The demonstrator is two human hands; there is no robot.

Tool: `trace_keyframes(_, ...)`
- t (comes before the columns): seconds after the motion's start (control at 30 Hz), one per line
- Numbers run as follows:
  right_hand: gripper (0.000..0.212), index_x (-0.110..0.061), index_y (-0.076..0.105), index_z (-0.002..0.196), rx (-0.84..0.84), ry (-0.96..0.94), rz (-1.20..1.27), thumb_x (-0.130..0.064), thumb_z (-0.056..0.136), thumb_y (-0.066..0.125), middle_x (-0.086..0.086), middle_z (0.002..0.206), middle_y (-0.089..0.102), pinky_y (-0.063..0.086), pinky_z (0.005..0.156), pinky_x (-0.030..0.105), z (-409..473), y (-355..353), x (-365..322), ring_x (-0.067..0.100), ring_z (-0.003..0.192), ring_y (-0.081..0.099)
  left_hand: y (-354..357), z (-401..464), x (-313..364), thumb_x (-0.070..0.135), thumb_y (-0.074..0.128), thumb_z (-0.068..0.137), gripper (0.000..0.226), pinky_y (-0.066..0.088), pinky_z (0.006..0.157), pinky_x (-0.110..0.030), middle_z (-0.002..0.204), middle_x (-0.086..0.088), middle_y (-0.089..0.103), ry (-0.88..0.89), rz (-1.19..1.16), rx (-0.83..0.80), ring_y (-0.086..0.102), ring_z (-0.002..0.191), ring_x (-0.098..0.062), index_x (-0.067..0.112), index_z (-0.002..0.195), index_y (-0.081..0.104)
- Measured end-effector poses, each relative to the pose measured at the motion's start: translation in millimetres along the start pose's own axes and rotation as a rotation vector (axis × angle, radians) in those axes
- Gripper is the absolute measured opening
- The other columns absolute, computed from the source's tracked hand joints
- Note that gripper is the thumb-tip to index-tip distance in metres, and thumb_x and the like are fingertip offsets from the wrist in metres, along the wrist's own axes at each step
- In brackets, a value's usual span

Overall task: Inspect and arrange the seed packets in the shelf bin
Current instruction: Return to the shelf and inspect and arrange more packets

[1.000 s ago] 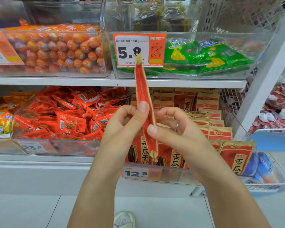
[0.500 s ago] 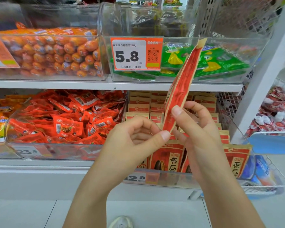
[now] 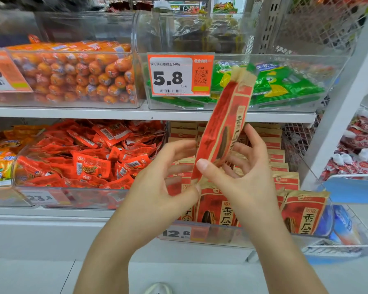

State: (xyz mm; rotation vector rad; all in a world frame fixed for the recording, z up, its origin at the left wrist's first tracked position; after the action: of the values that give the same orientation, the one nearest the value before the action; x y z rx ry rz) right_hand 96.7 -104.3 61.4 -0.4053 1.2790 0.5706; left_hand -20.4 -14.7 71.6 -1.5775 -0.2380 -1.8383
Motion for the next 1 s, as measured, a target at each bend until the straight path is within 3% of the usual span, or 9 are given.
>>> trace_keyframes(0.1, 0.101, -0.048, 0.034, 0.137, -0.036, -0.011, -0.02, -0.044, 0.049, 0.083, -0.026, 0.114, 0.054, 0.049, 0.091, 0.016, -4, 12, 6, -0.01, 0.108, 0.057, 4, 1, 3, 0.007, 0.071, 0.085, 0.048, 0.054, 0.079, -0.018, 0.108, 0.024, 0.068, 0.076, 0.095, 0.114, 0.066, 0.101, 0.001, 0.039, 0.118, 0.057)
trace_keyframes(0.2, 0.067, -0.055, 0.043, 0.12, -0.067, -0.046, 0.003, -0.055, 0.061, 0.073, -0.037, 0.107, 0.059, 0.049, 0.082, 0.011, -5, 19, 3, -0.012, 0.103, 0.058, -4, 3, -4, 0.023, 0.073, 0.084, 0.034, 0.058, 0.081, -0.037, 0.099, 0.02, 0.072, 0.058, 0.08, 0.255, 0.07, 0.09, -0.004, 0.039, 0.112, 0.061)
trace_keyframes(0.27, 0.048, -0.049, 0.052, 0.119, -0.086, -0.067, 0.032, -0.058, 0.075, 0.067, -0.028, 0.114, 0.063, 0.051, 0.084, 0.014, -3, 19, -1, -0.006, 0.107, 0.061, -12, 2, -11, 0.019, 0.072, 0.085, 0.031, 0.058, 0.085, -0.04, 0.099, 0.017, 0.073, 0.007, 0.05, 0.234, 0.071, 0.092, -0.007, 0.037, 0.108, 0.062)
trace_keyframes(0.37, 0.044, -0.034, 0.057, 0.125, -0.063, -0.032, 0.099, -0.047, 0.084, 0.065, -0.011, 0.116, 0.069, 0.054, 0.084, 0.023, 5, 14, 1, 0.003, 0.107, 0.065, -20, -2, -18, 0.024, 0.07, 0.084, 0.028, 0.056, 0.087, -0.045, 0.098, 0.012, 0.073, -0.066, 0.09, 0.142, 0.071, 0.092, -0.012, 0.039, 0.106, 0.063)
trace_keyframes(0.53, 0.032, -0.026, 0.057, 0.118, -0.086, -0.025, -0.054, -0.022, 0.088, 0.068, -0.005, 0.108, 0.071, 0.053, 0.087, 0.031, 15, 21, 8, 0.011, 0.101, 0.067, -29, -5, -31, 0.051, 0.063, 0.081, 0.026, 0.051, 0.079, -0.038, 0.093, 0.016, 0.065, -0.091, 0.445, 0.233, 0.061, 0.09, -0.004, 0.037, 0.104, 0.064)
trace_keyframes(0.63, 0.022, -0.029, 0.057, 0.112, -0.103, -0.07, -0.258, -0.028, 0.091, 0.065, -0.012, 0.105, 0.069, 0.053, 0.09, 0.035, 17, 24, 14, 0.004, 0.099, 0.064, -29, -3, -41, 0.036, 0.072, 0.082, 0.03, 0.05, 0.078, -0.028, 0.091, 0.021, 0.067, -0.198, 0.413, 0.22, 0.06, 0.087, 0.004, 0.039, 0.109, 0.059)
trace_keyframes(0.73, 0.017, -0.031, 0.055, 0.108, -0.117, -0.151, -0.474, -0.032, 0.093, 0.062, -0.02, 0.099, 0.066, 0.054, 0.083, 0.03, 17, 27, 14, -0.005, 0.094, 0.061, -26, 1, -50, 0.038, 0.075, 0.079, 0.041, 0.052, 0.083, -0.04, 0.096, 0.017, 0.069, -0.262, 0.495, 0.184, 0.063, 0.096, -0.008, 0.04, 0.113, 0.054)
trace_keyframes(0.83, 0.012, -0.032, 0.055, 0.104, -0.119, -0.168, -0.563, -0.033, 0.093, 0.061, -0.022, 0.095, 0.065, 0.051, 0.077, 0.021, 13, 26, 14, -0.008, 0.09, 0.061, -28, 2, -49, 0.038, 0.074, 0.081, 0.036, 0.052, 0.083, -0.04, 0.095, 0.017, 0.068, -0.266, 0.51, 0.197, 0.062, 0.095, -0.011, 0.039, 0.112, 0.055)
trace_keyframes(1.0, 0.014, -0.03, 0.053, 0.105, -0.164, -0.067, -0.808, -0.038, 0.094, 0.06, -0.017, 0.094, 0.065, 0.054, 0.082, 0.034, 6, 27, 15, 0.007, 0.092, 0.065, -36, 5, -43, 0.028, 0.069, 0.087, 0.022, 0.052, 0.08, -0.038, 0.09, 0.017, 0.068, -0.168, 0.432, 0.281, 0.061, 0.086, -0.004, 0.037, 0.105, 0.059)
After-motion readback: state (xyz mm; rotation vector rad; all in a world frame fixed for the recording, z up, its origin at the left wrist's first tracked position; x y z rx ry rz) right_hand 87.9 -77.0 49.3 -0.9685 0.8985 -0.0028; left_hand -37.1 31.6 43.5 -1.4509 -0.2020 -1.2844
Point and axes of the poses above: each hand's wrist, its own z-axis towards the middle knuckle, its own y-axis out of the palm, x = y × z, the point moved 3 cm from there along z, towards the middle knuckle
